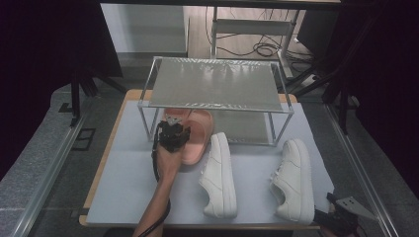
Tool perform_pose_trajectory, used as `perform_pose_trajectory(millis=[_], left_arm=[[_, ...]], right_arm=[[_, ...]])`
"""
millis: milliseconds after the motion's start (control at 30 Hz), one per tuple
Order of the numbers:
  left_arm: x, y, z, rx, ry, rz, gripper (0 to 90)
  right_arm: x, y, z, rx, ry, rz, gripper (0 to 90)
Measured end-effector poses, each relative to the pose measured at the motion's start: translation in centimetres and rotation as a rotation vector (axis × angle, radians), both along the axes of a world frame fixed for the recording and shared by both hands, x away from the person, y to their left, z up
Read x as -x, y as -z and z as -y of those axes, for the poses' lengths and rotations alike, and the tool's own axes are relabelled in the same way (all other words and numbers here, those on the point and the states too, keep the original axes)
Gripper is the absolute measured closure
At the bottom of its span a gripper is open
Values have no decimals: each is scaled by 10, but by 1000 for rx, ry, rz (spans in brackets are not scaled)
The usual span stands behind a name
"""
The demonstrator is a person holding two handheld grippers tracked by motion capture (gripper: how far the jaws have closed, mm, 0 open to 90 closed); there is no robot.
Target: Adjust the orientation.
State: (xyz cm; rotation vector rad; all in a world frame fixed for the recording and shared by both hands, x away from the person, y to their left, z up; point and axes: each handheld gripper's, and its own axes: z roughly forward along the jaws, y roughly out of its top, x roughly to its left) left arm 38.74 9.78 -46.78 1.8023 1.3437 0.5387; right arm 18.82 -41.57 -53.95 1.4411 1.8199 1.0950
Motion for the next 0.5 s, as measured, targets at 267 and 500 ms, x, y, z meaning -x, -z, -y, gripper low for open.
perform_pose_trajectory(millis=[267, 500], left_arm=[[29, -6, -13, 42, 65, -9, 606], [61, -4, -29, 57, 102, -10, 595]], right_arm=[[0, 0, 0, 0, 0, 1, 131], [0, 0, 0, 0, 0, 1, 131]])
